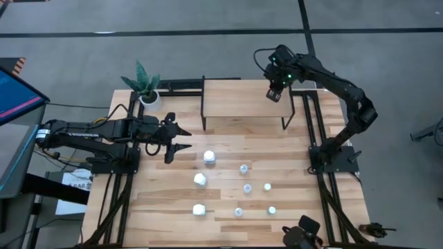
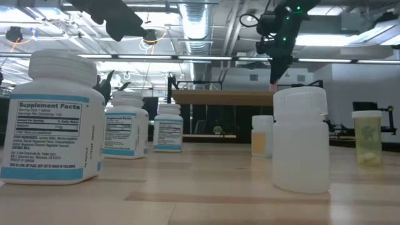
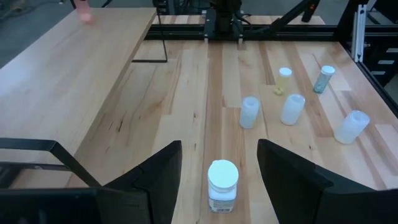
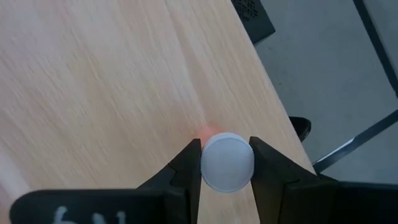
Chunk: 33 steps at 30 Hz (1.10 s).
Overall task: Pick and place medicine bottles onto shelf by color
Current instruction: Put the pink pill bottle on the shelf
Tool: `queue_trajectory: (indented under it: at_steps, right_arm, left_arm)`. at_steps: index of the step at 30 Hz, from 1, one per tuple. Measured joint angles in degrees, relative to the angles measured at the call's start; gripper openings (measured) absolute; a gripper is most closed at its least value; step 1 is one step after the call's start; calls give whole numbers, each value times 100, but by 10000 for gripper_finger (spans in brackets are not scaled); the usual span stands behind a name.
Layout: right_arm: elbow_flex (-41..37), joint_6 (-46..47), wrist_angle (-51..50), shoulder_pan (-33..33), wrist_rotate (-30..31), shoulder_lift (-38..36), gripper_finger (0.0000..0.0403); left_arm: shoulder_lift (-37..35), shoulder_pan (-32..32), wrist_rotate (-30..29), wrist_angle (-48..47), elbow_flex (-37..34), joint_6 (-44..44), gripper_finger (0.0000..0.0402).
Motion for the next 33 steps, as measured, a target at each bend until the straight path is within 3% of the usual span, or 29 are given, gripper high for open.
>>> queue_trajectory:
  at_steps: [8,23,33]
  right_arm:
    - [0,159,16,2,-7,0,122]
    - [0,170,46,2,-5,0,200]
    - [0,107,144,2,0,-2,210]
  left_arm:
    - [0,1,0,0,0,-1,199]
    - [0,-1,0,0,0,-1,199]
    - [0,-2,0,1,0,-1,199]
